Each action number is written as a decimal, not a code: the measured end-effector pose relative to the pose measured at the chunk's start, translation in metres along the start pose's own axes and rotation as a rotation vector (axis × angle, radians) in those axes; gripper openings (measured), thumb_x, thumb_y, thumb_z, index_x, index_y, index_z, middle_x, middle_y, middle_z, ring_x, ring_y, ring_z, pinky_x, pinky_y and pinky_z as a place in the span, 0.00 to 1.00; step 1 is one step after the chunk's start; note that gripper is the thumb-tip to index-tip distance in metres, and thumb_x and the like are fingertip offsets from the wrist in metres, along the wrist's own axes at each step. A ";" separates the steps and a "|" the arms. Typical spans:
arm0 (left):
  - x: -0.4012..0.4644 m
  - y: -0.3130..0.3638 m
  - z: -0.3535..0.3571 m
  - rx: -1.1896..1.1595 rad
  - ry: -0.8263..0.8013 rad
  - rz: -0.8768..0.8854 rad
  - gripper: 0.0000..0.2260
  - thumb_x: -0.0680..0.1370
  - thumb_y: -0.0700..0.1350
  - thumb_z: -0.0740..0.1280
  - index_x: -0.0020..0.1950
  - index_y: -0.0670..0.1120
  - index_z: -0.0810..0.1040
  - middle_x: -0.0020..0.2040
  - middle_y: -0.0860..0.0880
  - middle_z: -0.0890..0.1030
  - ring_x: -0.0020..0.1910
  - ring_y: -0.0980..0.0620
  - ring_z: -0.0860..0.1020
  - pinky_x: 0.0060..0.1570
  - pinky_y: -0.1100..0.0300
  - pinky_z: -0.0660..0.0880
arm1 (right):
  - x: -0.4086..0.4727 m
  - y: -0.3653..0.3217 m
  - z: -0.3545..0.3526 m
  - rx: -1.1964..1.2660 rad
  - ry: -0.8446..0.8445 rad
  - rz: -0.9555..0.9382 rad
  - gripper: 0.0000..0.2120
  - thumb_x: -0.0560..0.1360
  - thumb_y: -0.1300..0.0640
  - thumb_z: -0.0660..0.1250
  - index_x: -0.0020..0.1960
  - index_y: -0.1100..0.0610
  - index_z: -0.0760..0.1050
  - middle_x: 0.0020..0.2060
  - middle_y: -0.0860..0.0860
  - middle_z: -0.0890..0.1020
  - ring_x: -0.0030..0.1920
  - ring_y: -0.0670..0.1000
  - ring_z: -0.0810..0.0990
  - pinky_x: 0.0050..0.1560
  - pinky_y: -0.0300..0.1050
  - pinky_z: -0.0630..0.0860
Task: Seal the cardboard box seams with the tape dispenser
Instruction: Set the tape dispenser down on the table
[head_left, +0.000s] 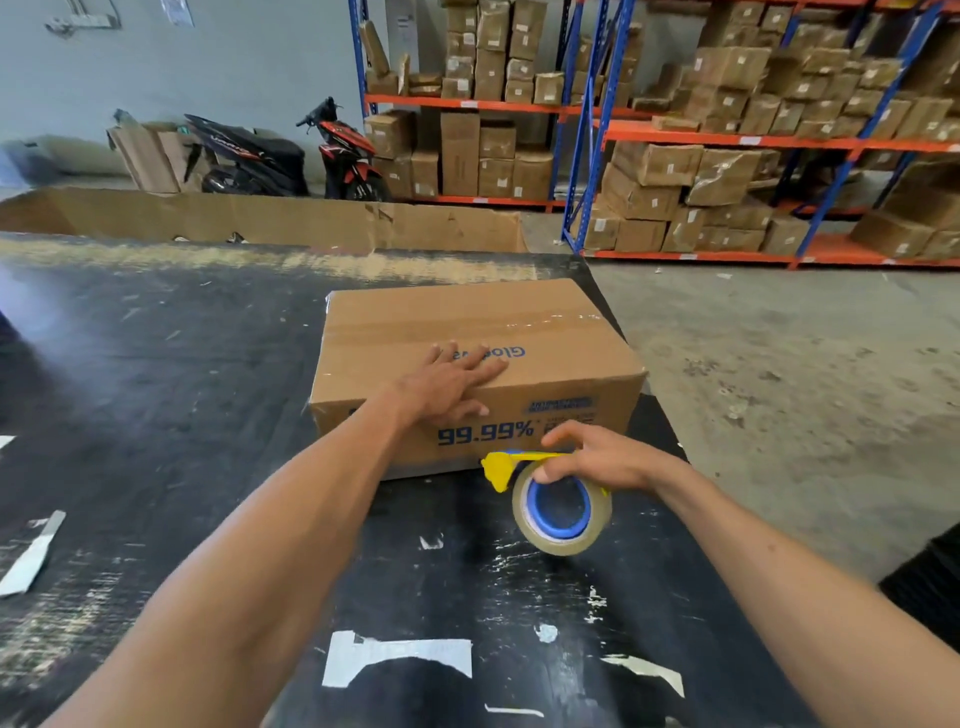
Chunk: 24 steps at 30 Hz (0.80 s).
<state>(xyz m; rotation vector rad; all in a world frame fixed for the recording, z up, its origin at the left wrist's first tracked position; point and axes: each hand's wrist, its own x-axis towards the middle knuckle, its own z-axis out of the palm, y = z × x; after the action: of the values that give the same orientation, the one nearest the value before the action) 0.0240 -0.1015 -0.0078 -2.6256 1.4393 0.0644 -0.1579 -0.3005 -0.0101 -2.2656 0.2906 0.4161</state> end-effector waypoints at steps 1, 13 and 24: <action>0.000 -0.003 0.001 -0.003 0.007 0.005 0.32 0.83 0.59 0.56 0.81 0.57 0.42 0.82 0.47 0.46 0.78 0.33 0.49 0.76 0.39 0.47 | 0.004 0.003 0.007 0.039 -0.005 0.011 0.26 0.67 0.40 0.77 0.61 0.48 0.76 0.54 0.48 0.82 0.53 0.46 0.81 0.58 0.48 0.76; 0.000 -0.010 0.006 -0.026 0.052 0.023 0.31 0.83 0.60 0.55 0.81 0.59 0.42 0.82 0.49 0.46 0.79 0.34 0.48 0.77 0.42 0.45 | 0.047 0.021 0.064 0.143 0.011 -0.056 0.11 0.78 0.46 0.70 0.54 0.50 0.86 0.51 0.49 0.88 0.54 0.47 0.83 0.61 0.47 0.77; 0.004 -0.016 0.009 -0.005 0.059 0.038 0.31 0.83 0.61 0.53 0.80 0.60 0.41 0.82 0.50 0.46 0.79 0.36 0.47 0.77 0.43 0.44 | 0.037 0.041 0.078 0.065 0.230 -0.013 0.29 0.76 0.39 0.70 0.74 0.49 0.72 0.66 0.47 0.77 0.67 0.49 0.76 0.67 0.46 0.71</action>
<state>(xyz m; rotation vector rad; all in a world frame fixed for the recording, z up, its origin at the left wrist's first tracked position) 0.0403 -0.0951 -0.0154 -2.6255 1.5099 -0.0052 -0.1540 -0.2716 -0.1010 -2.2518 0.4007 0.1361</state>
